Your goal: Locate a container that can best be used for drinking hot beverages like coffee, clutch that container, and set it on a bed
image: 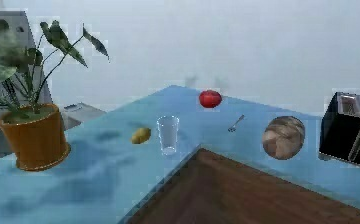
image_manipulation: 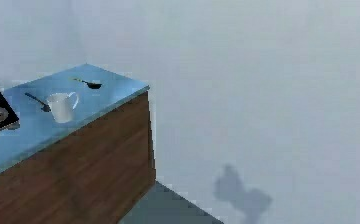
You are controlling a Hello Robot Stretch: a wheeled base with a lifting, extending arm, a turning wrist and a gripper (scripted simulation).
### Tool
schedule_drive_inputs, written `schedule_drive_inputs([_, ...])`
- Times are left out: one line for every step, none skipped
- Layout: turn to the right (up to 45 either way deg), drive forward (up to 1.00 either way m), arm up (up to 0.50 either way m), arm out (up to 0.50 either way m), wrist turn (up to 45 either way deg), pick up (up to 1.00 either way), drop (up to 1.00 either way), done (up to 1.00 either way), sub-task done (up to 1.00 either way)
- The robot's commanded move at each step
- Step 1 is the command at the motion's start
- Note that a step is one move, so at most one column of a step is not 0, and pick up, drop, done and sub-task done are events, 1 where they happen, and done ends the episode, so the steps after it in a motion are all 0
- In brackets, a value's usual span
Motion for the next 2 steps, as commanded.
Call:
schedule_drive_inputs([-27.0,0.0,0.0,0.0,0.0,0.0,0.0,0.0,0.0])
schedule_drive_inputs([0.0,0.0,0.5,0.0,0.0,0.0,0.0,0.0,0.0])
